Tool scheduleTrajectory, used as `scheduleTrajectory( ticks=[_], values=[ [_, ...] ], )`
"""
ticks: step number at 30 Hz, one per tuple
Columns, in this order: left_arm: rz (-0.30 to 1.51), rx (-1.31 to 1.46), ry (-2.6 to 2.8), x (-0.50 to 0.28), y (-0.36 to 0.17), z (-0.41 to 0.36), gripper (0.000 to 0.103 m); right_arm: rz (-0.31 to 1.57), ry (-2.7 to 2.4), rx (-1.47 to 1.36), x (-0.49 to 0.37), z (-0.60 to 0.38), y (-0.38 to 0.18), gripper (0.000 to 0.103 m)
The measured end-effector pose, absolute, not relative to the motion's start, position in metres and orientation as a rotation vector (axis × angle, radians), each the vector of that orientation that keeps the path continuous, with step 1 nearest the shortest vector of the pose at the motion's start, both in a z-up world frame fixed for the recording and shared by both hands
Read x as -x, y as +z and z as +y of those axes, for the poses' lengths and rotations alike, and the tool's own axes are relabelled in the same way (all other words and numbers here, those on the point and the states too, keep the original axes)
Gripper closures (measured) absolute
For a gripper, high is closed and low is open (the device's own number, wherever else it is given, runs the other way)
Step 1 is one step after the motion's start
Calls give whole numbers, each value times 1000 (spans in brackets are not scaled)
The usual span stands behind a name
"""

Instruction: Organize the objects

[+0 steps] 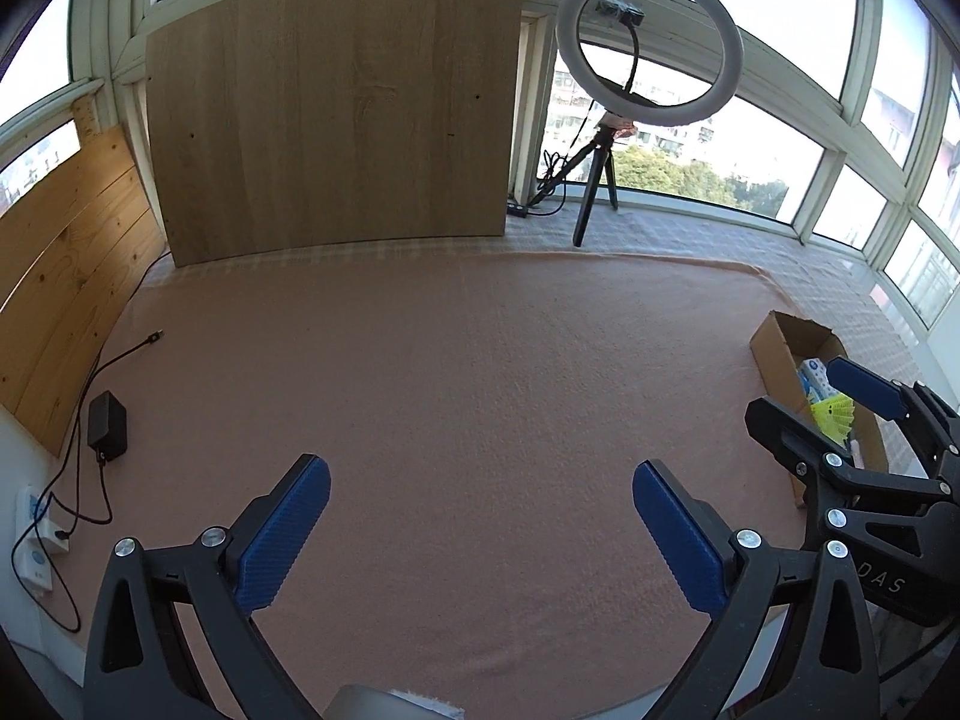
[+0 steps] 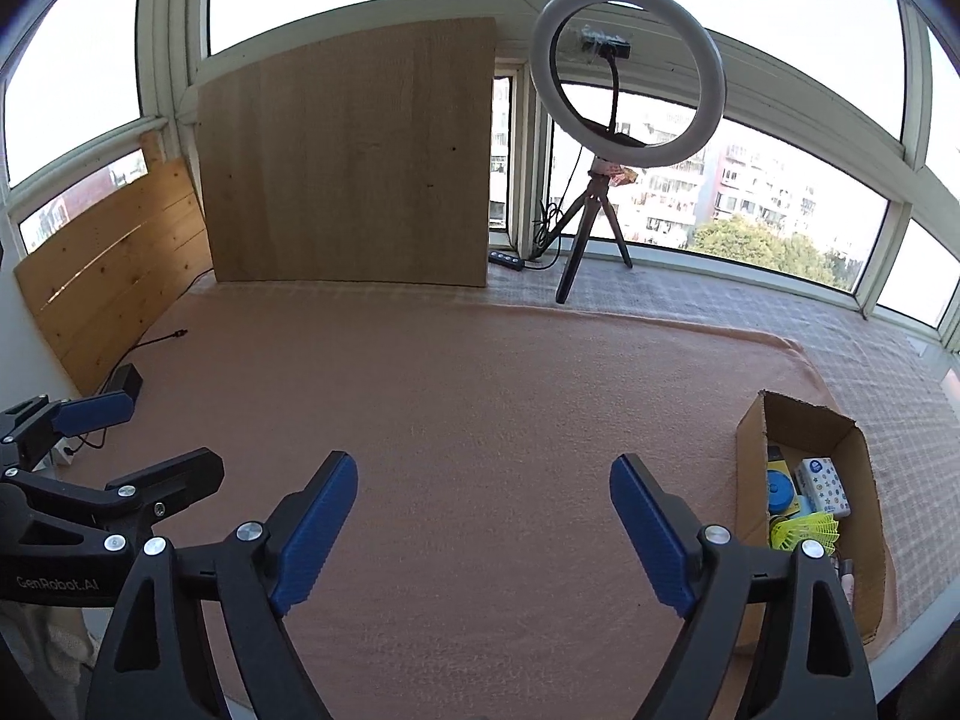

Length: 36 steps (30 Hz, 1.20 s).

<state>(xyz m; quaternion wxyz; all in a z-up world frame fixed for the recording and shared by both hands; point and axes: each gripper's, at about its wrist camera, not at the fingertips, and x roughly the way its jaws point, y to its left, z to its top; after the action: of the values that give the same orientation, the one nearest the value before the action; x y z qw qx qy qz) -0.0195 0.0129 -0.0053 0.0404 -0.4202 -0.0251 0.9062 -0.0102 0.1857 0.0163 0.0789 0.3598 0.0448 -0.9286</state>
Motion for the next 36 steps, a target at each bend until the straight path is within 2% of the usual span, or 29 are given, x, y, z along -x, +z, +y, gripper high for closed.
scheduleTrajectory(
  ticks=[5,17,36],
  values=[
    [-58,1318,2770,10,-13,3,1,174,-2811,-1064,1,170,15,17],
    [-27,1345,2737,-2,-22,-2,1,82,-2819,-1150,-2,167,3,17],
    [-14,1346,2730,-1,-24,6,1,74,-2830,-1196,0,173,0,17]
  ],
)
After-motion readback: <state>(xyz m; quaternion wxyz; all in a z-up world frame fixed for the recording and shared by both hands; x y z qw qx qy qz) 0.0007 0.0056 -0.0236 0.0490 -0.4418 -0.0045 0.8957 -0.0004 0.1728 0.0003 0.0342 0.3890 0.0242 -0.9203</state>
